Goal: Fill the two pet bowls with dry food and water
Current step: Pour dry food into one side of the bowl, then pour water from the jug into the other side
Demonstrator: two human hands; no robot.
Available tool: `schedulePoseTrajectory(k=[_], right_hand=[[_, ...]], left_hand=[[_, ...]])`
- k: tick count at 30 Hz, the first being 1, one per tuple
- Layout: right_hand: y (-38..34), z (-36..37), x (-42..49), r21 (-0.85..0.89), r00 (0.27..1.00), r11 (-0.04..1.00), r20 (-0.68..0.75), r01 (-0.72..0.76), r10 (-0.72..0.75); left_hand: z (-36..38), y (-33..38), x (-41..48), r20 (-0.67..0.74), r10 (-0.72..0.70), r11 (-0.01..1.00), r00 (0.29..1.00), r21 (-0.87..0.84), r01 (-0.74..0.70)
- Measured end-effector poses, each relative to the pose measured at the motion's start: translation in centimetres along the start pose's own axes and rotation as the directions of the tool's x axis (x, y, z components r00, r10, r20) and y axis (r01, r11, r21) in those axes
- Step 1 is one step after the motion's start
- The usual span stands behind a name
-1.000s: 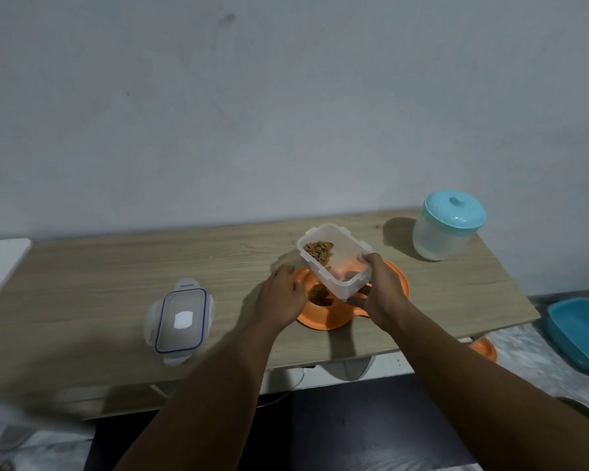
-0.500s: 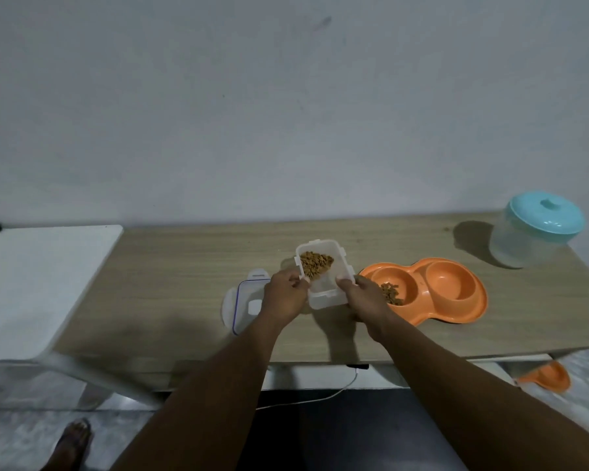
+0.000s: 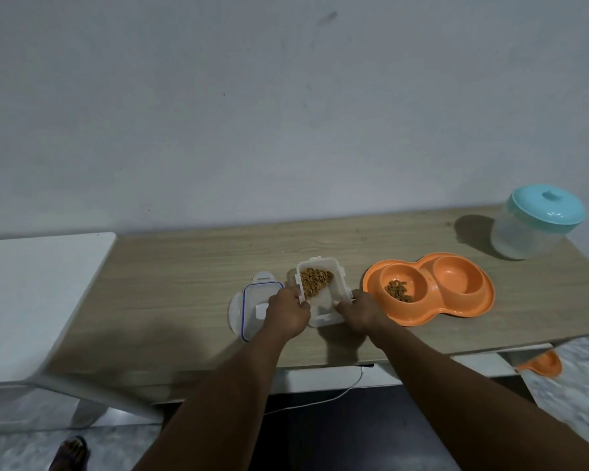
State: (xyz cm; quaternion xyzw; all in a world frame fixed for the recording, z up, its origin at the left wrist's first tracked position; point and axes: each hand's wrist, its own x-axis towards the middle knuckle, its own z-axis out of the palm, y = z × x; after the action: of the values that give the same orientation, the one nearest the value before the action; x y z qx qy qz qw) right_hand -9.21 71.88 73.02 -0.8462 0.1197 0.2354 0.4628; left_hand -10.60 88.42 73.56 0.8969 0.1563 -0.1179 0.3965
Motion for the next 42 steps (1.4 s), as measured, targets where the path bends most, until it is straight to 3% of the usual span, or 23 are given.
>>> schedulePoseTrajectory(k=[3,6,12,18,23,27,29,36,42], right_hand=[[-0.3,-1.0,-0.2,-0.053,0.998,0.998,-0.039,0.046,-0.048],[-1.2,-3.8,-0.6,-0.137,0.95,0.979,-0.253,0.152,-0.183],[-1.1,-14.0,-0.9,-0.077,0.845,0.973,-0.483,0.219,-0.229],[4.2,-25.7,0.0,0.254,0.712,0.949,-0.701,0.189,0.046],[9.1,-34.0,2.6,0.548,0.736,0.824,-0.617,0.148,0.278],[11.1,-38.1,5.6,0.621,0.731,0.767,-0.597,0.159,0.332],[11.3,-39.2,6.6,0.661,0.762,0.737,-0.549,0.144,0.344],[11.4,-41.0,9.0,0.796,0.891,0.583,-0.372,0.162,0.26],[11.9,-42.5,10.9,0.775,0.968,0.617,-0.236,0.136,0.082]], left_hand=[[-0.6,1.3,-0.1,-0.145,0.069,0.983,0.987,0.177,-0.043],[-1.0,3.5,0.4,-0.193,0.165,0.964,0.967,0.24,-0.116],[2.4,10.5,1.2,-0.025,0.356,0.907,0.934,0.251,-0.339],[10.7,17.3,0.5,0.243,0.415,0.791,0.877,0.379,-0.48],[17.8,19.8,1.3,0.297,0.274,0.748,0.915,0.531,-0.397],[20.7,20.9,2.4,0.272,0.18,0.772,0.945,0.557,-0.307],[21.5,21.3,2.5,0.252,0.18,0.801,0.951,0.523,-0.29],[22.2,22.2,2.9,0.269,0.19,0.841,0.944,0.452,-0.298],[22.8,21.8,3.0,0.248,0.209,0.841,0.946,0.448,-0.303]])
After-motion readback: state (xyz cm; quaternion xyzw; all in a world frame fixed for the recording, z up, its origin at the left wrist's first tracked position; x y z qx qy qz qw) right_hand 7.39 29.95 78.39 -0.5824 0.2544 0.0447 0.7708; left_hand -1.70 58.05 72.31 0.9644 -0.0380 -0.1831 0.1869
